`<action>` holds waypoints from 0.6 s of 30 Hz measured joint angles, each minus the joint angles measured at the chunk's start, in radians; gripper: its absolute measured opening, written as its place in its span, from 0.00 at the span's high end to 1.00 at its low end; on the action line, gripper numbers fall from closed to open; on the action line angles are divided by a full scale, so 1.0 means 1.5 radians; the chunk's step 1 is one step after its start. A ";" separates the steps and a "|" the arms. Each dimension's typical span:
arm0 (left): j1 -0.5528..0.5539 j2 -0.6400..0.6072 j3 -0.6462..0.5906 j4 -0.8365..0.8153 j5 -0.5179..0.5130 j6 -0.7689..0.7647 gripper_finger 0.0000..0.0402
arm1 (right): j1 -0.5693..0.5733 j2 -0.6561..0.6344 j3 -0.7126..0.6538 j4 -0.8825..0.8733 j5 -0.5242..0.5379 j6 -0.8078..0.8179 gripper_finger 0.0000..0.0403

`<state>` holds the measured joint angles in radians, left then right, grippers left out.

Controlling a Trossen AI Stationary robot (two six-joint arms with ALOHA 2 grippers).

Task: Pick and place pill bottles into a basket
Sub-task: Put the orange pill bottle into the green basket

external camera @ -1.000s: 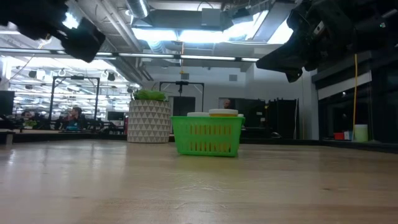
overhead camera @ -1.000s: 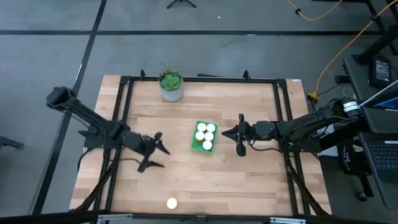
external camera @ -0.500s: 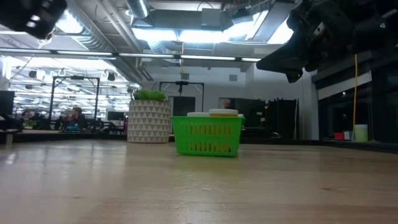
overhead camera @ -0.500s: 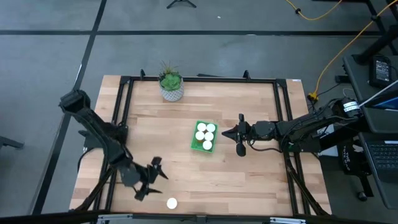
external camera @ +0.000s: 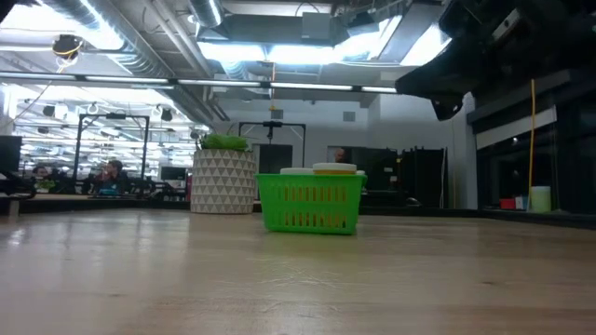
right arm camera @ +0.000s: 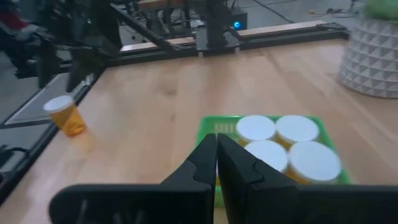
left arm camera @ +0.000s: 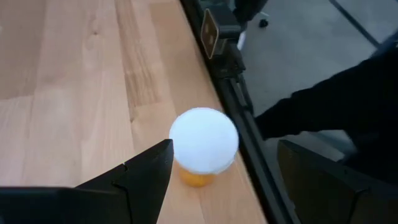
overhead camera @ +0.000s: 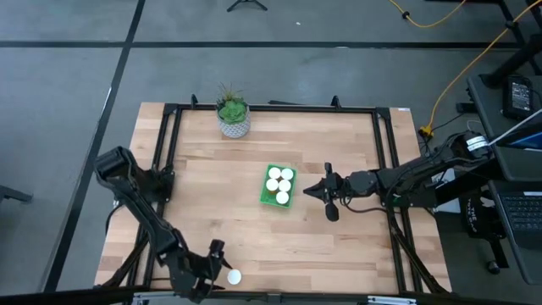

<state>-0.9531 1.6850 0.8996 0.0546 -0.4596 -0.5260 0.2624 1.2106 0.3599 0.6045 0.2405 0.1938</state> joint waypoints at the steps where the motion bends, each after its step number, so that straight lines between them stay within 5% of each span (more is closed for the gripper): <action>1: -0.001 0.007 0.002 0.000 -0.008 -0.001 0.30 | 0.004 0.000 0.000 0.001 0.000 0.006 0.96; 18: 0.004 0.080 0.002 0.066 -0.043 -0.060 0.30 | 0.073 0.000 0.000 0.004 0.002 0.066 0.96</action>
<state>-0.9466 1.8055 0.9028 0.1543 -0.5245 -0.6155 0.3715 1.2106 0.3599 0.6106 0.2428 0.2925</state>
